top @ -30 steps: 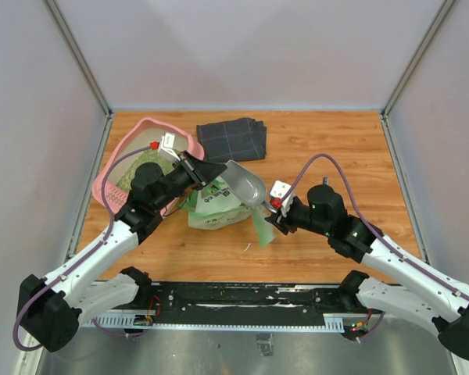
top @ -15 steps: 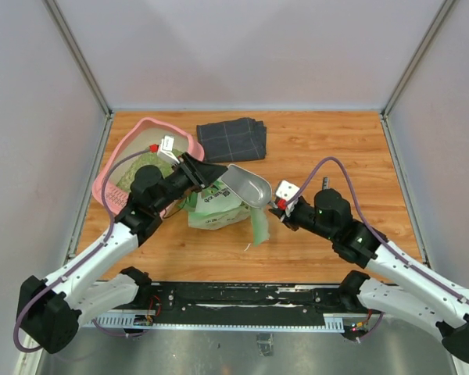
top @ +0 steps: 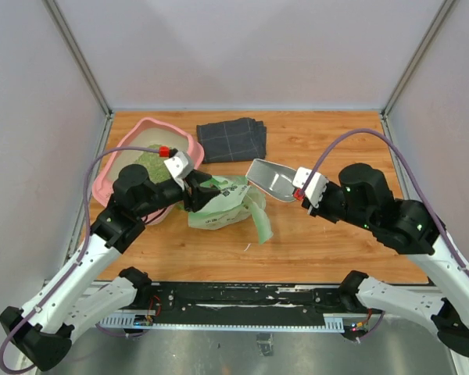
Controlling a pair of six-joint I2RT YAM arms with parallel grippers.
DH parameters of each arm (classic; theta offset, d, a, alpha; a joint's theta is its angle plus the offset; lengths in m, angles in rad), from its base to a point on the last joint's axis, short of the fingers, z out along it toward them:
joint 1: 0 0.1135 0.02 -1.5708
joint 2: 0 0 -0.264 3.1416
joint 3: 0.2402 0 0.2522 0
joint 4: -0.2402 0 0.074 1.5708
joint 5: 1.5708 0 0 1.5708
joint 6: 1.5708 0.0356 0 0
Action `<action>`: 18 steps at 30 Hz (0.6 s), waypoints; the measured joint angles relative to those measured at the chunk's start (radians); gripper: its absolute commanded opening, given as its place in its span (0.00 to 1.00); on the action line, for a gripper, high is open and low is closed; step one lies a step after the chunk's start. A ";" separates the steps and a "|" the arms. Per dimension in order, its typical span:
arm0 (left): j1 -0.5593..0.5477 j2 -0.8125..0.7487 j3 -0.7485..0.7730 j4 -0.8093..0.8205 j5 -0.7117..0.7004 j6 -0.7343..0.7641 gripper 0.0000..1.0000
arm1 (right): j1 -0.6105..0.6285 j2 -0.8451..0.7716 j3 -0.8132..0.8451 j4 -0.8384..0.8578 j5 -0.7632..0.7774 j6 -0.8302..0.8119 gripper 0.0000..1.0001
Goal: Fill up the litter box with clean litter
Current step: Adjust the spatula.
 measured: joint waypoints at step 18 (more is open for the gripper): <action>-0.124 -0.030 -0.078 -0.174 0.099 0.359 0.16 | 0.029 0.410 0.319 -0.464 0.130 -0.087 0.01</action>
